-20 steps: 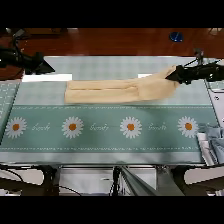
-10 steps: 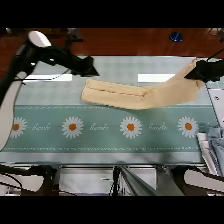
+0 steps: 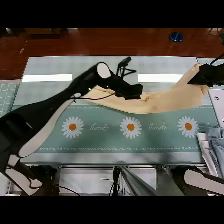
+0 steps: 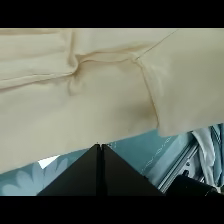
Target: Fold the shirts.
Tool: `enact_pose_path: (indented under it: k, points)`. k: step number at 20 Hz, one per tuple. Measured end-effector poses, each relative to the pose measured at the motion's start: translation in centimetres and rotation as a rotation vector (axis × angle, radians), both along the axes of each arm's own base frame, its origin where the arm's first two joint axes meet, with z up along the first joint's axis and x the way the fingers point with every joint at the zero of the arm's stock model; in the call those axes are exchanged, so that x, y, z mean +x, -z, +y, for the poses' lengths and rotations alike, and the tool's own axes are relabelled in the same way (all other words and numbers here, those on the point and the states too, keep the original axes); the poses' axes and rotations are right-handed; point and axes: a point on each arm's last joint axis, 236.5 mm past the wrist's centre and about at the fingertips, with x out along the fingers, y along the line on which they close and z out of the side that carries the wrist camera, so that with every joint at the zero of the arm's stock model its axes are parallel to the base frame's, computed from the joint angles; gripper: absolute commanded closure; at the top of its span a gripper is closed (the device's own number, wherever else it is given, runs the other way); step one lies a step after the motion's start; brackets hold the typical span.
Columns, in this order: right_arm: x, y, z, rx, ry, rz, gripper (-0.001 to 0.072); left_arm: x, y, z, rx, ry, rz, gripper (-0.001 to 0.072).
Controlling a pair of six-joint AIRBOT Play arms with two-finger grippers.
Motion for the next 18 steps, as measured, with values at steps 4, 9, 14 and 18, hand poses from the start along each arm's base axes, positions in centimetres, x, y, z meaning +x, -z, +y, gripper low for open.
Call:
enact_pose_path:
  k: [4, 9, 14, 18]
  points:
    - [-0.5, -1.2, 0.3, -0.001, -0.004, -0.024, 0.0690, -1.6, 3.4, -2.8, -0.008, -0.006, 0.058, 0.0686]
    - [-1.2, -3.5, 0.8, -0.012, -0.005, -0.087, 0.0690, -1.8, 6.4, -4.4, -0.014, -0.046, 0.104, 0.0686]
    - [-1.6, -5.1, 1.0, -0.022, 0.001, -0.134, 0.0690, -3.5, 6.7, -8.6, -0.131, -0.096, 0.191, 0.0687]
    - [-1.5, -5.2, 0.6, -0.042, 0.016, -0.143, 0.0690, -1.9, 5.7, -7.9, -0.172, -0.109, 0.194, 0.0690]
